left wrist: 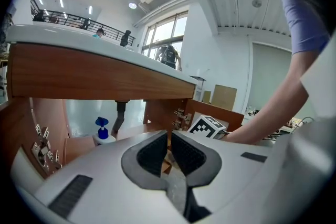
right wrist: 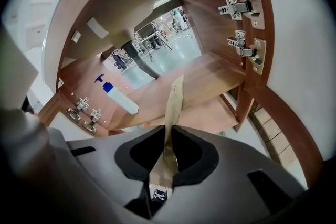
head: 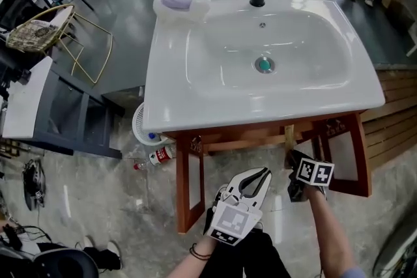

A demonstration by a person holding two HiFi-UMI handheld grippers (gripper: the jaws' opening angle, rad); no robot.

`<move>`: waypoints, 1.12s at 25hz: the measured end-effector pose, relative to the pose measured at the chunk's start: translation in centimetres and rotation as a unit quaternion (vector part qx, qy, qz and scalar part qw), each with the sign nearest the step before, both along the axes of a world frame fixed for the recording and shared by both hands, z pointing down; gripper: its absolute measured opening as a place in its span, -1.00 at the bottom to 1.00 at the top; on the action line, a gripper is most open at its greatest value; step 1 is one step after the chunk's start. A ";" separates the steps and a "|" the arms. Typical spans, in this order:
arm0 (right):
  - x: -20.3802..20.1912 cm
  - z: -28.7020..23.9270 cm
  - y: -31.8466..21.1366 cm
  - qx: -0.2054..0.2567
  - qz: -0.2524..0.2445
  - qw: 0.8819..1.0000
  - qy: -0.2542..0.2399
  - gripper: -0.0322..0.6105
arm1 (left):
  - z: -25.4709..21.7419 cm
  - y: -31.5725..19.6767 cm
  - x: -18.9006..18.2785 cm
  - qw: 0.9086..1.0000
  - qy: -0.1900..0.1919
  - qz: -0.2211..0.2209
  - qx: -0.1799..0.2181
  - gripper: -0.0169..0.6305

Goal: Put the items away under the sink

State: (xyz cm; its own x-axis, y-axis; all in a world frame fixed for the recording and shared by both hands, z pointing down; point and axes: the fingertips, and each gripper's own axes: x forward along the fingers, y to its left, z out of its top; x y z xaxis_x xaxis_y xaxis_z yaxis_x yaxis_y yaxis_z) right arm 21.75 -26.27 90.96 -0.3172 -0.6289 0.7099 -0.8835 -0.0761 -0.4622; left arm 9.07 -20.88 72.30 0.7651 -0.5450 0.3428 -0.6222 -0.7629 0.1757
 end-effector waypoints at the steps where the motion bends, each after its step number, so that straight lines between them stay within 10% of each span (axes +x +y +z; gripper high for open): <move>1: -0.1 0.1 -0.5 0.002 0.004 1.000 -0.002 -0.73 | 0.1 -0.1 -0.2 1.000 0.001 -0.002 0.000 -0.89; 28: -3.4 1.9 -8.3 0.023 0.062 0.997 -0.038 -0.65 | 2.8 -0.2 -3.7 1.000 -0.009 -0.022 -0.006 -0.89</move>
State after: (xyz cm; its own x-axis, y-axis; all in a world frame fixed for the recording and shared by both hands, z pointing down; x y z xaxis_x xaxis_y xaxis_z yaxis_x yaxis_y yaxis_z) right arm 18.31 -34.58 92.81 -0.2864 -0.6984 0.6559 -0.8307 -0.1601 -0.5332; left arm 5.42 -21.04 75.15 0.7335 -0.5744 0.3633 -0.6587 -0.7324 0.1722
